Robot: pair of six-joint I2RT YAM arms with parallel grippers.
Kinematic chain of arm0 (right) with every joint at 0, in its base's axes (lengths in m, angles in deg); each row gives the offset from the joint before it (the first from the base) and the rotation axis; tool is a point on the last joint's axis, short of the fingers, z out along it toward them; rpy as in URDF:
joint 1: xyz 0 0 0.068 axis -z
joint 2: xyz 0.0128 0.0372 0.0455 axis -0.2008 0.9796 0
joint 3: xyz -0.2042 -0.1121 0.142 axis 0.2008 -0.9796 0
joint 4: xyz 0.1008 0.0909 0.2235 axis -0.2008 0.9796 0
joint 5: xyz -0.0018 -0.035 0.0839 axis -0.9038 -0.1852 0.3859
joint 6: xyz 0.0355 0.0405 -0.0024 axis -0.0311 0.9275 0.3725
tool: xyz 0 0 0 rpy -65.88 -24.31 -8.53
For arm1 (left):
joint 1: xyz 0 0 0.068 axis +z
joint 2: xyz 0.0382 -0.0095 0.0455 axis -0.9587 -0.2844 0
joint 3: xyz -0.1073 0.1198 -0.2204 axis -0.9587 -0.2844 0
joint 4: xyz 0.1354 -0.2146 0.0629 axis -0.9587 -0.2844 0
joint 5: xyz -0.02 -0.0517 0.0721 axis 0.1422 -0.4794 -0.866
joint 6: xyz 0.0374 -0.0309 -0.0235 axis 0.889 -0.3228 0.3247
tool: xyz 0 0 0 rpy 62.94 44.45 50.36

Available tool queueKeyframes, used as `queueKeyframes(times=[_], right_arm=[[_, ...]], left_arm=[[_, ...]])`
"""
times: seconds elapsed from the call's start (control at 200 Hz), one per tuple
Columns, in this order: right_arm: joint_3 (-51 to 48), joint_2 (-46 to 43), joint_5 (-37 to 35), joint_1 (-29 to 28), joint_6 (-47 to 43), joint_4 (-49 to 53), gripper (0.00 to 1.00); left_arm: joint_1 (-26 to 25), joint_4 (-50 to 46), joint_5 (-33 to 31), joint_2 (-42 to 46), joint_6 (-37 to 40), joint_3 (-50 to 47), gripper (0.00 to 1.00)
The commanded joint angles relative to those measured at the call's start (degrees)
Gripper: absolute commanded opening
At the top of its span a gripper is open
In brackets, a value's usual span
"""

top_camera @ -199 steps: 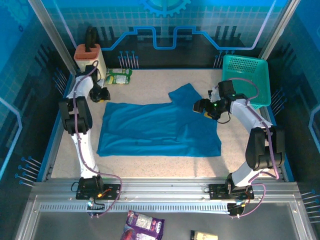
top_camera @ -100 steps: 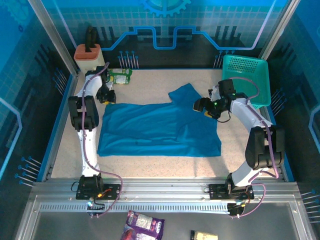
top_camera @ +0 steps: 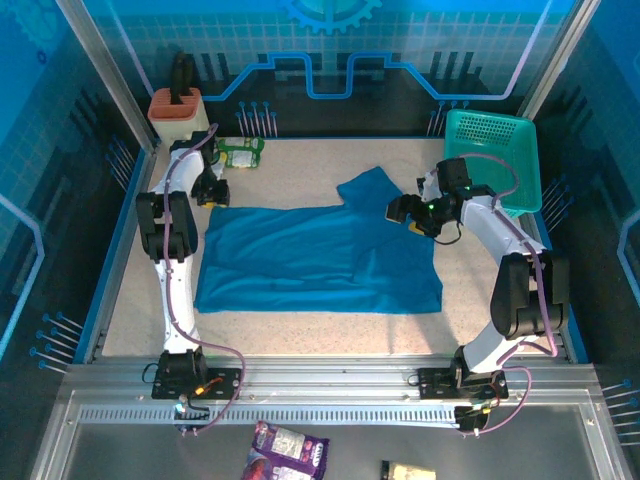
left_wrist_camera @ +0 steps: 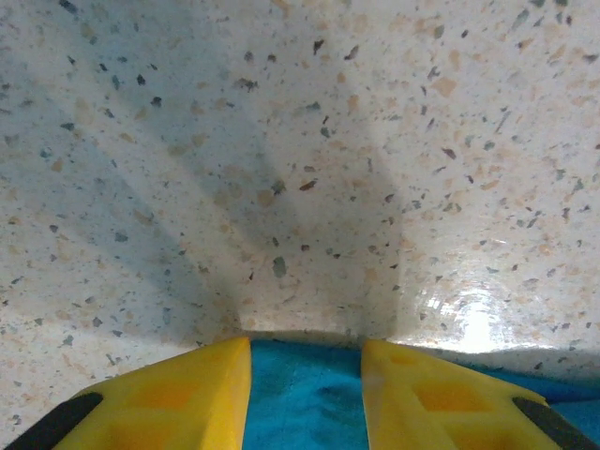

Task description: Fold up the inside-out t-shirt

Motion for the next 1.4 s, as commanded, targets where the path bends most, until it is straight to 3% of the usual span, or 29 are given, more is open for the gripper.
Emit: queueKeyframes(times=[0.0, 0.485, 0.69, 0.846, 1.086, 1.396], right_arm=[[1.21, -0.67, 1.31, 0.86, 0.11, 2.01, 0.79], [0.93, -1.23, 1.55, 0.87, 0.0, 2.52, 0.8], [1.08, -0.47, 1.54, 0.86, 0.0, 2.05, 0.8], [2.17, 1.07, 1.2, 0.91, -0.12, 1.43, 0.8], [6.76, 4.15, 0.46, 0.91, -1.32, 2.44, 0.8], [7.02, 4.04, 0.57, 0.89, -1.44, 2.97, 0.8]], left_arm=[[0.09, -0.92, -0.51, 3.96, -1.42, -0.29, 0.39], [0.83, -4.92, -2.59, -0.8, -3.27, -0.27, 0.4], [1.54, -4.29, -0.94, -0.6, -3.19, -0.81, 0.23], [1.54, -4.05, -1.02, -0.6, -2.76, -0.81, 0.16], [1.13, -4.14, 3.51, -0.6, -2.44, -0.46, 0.25], [-0.9, -4.46, -2.49, -0.33, -2.43, -0.96, 0.25]])
